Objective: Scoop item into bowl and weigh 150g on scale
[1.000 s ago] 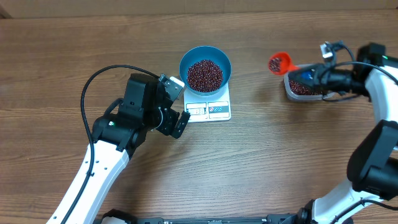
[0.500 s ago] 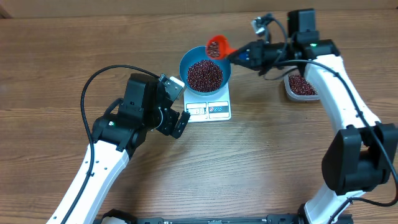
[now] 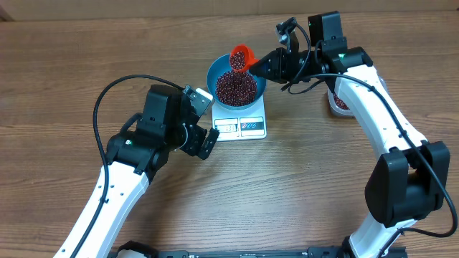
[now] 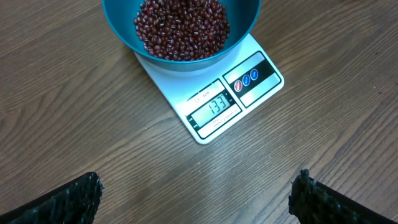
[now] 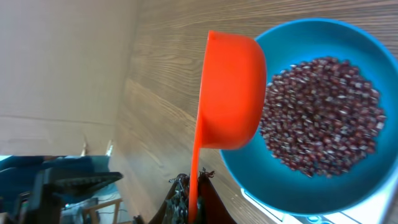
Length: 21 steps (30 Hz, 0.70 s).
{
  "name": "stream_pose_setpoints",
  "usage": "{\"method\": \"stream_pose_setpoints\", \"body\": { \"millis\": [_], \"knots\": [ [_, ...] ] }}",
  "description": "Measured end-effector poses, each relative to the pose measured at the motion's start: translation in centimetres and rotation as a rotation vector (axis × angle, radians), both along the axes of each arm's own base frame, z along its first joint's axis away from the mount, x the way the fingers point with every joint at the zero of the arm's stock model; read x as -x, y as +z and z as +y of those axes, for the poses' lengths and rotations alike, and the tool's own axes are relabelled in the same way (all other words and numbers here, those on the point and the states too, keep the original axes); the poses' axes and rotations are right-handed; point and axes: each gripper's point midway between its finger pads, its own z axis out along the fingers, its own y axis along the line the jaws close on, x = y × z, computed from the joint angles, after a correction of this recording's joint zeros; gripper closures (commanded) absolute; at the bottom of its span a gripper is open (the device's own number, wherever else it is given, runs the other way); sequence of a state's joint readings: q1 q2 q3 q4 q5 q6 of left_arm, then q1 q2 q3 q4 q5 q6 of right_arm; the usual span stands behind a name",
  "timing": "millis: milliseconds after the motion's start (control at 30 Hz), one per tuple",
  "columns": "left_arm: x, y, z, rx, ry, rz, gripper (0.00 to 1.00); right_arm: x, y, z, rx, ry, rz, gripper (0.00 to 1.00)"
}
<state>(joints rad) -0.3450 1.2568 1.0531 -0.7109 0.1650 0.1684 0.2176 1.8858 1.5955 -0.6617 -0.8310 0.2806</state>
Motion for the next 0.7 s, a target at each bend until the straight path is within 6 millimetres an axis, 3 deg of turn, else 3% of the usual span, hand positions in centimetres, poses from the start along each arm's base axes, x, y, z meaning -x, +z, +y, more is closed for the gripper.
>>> {"method": "stream_pose_setpoints", "body": {
  "millis": [300, 700],
  "knots": [
    [0.0, 0.0, 0.0, 0.0, 0.0, 0.0, 0.0, -0.1, -1.6, -0.9, 0.106, -0.032, -0.007, 0.96],
    [0.0, 0.0, 0.0, 0.0, 0.0, 0.0, 0.0, 0.0, -4.0, -0.4, 0.328, -0.038, -0.084, 0.96]
  ]
}}
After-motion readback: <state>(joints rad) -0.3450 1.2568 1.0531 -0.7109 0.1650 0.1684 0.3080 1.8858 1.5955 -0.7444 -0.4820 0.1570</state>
